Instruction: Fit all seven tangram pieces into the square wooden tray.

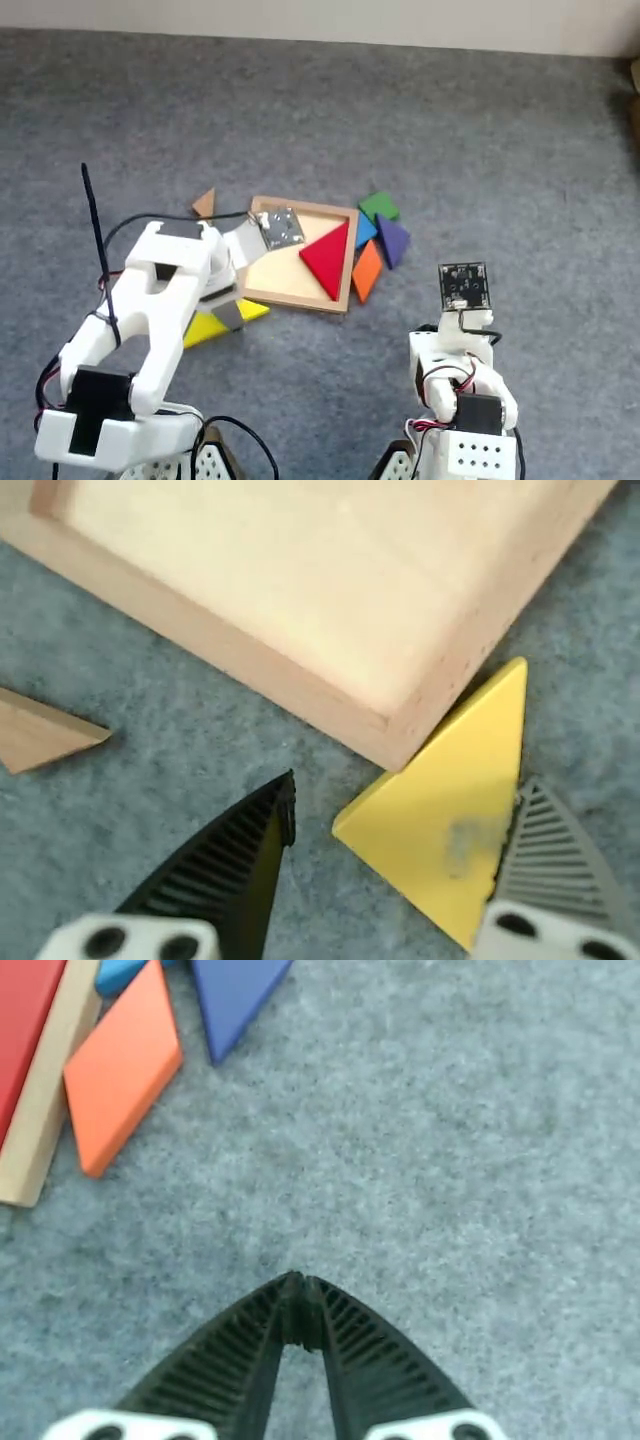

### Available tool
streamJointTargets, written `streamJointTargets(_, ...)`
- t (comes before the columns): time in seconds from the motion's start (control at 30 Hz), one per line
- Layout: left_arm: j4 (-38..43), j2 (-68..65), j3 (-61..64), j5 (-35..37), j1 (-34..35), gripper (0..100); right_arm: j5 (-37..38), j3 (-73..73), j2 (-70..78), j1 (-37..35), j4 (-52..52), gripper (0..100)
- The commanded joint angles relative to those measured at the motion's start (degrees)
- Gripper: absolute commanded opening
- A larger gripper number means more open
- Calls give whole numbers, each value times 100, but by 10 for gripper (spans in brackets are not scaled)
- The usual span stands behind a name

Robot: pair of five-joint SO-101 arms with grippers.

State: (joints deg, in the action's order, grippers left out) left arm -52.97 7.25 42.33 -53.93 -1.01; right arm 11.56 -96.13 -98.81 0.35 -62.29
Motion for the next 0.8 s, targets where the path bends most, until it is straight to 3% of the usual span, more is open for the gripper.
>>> streamJointTargets(0.0, -97, -22, -426, 70, -84, 329, 62, -453, -75, 92, -4, 16)
streamJointTargets(0.77, -132, -48, -31, 501, 576, 335, 62, -453, -75, 207, -4, 16)
